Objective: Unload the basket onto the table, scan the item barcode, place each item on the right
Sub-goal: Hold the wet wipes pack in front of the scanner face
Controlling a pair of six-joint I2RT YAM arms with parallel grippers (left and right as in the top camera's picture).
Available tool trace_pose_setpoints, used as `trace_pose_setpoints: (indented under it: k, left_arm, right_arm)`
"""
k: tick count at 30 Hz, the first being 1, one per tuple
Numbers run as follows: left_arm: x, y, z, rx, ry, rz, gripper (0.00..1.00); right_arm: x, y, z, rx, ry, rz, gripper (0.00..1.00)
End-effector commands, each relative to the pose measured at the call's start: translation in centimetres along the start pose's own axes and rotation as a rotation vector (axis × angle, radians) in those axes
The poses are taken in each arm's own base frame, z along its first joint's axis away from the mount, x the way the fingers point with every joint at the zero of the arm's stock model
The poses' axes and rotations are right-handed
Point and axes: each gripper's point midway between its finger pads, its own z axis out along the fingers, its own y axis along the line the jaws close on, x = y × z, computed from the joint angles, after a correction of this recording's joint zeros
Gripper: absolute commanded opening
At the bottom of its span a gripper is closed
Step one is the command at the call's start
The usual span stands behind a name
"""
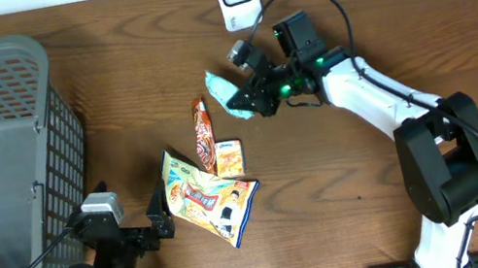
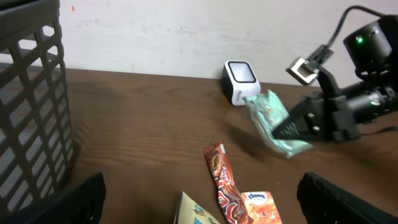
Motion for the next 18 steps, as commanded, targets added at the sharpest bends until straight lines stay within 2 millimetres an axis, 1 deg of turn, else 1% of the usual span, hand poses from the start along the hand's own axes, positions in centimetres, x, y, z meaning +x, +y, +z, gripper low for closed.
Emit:
trace_pose_setpoints:
  k: [1, 5, 8, 10, 15, 18]
  left_arm:
    - [0.2, -0.3, 0.1, 0.018, 0.004, 0.014, 0.98]
    - [0.2, -0.3, 0.1, 0.018, 0.004, 0.014, 0.98]
    - [0.2, -0.3, 0.1, 0.018, 0.004, 0.014, 0.98]
    - [0.2, -0.3, 0.1, 0.018, 0.004, 0.014, 0.98]
    - [0.2, -0.3, 0.1, 0.018, 0.004, 0.014, 0.98]
    - [0.2, -0.3, 0.1, 0.018, 0.004, 0.014, 0.98]
  right_arm:
    - [-1.7, -3.4, -0.4, 0.233, -0.022, -0.038, 0.01]
    - [-3.9, -5.0, -1.2, 0.342, -0.073, -0.088, 0.01]
    - [-6.7, -7.4, -2.6, 0.506, -0.129, -0.135, 0.01]
    - [-8.4, -8.5, -3.4, 0.572, -0.158, -0.17, 0.01]
    - [-12.8, -10.8, -4.8, 0.643, -0.215, -0.22, 0.01]
    - [-15.1, -12.4, -4.6, 0.668, -0.241, -0.224, 0.01]
